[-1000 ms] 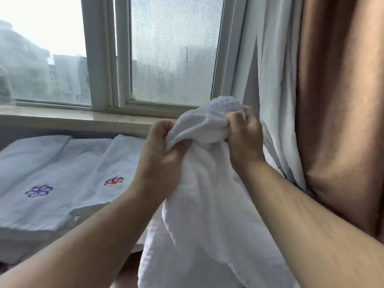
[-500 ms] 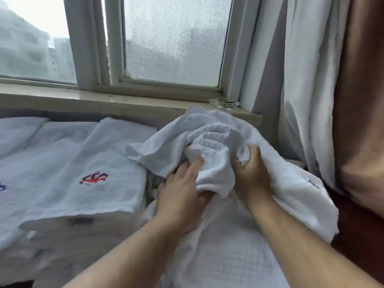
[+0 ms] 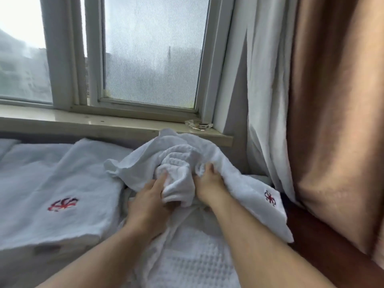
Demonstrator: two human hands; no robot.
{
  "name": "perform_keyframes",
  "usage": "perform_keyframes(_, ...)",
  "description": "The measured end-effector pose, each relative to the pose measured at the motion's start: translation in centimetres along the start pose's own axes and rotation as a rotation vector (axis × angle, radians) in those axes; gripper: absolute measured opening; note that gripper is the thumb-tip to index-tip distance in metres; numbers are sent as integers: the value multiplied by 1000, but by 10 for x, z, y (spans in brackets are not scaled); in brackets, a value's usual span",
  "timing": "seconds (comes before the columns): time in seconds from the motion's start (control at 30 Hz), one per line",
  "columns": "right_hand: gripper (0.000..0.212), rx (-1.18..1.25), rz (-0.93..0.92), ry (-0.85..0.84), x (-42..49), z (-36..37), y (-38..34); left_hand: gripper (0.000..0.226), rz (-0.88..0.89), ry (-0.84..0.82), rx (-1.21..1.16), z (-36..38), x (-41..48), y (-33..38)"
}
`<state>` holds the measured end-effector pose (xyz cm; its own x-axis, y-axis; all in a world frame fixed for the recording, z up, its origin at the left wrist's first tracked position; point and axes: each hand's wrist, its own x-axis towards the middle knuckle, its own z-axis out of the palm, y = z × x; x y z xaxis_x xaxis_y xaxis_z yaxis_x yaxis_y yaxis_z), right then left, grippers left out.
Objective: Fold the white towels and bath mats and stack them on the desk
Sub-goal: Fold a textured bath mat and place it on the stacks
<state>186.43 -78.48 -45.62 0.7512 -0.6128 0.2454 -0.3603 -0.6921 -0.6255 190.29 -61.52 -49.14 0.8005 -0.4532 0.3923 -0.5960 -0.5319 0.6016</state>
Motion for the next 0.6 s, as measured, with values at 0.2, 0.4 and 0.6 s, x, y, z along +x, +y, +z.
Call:
perform_keyframes(0.2,34,16,46,-52,-43,-92,-43,21,101,44,-26,-53,-29,54)
perform_keyframes(0.4,24,648,-305,503,-87,-168,-111,19,321,446,-556,-131,-56,137)
perform_keyframes(0.6,42,155,-42,86,-117,-195,-97,23,-30,171,-416,-147,-86,142)
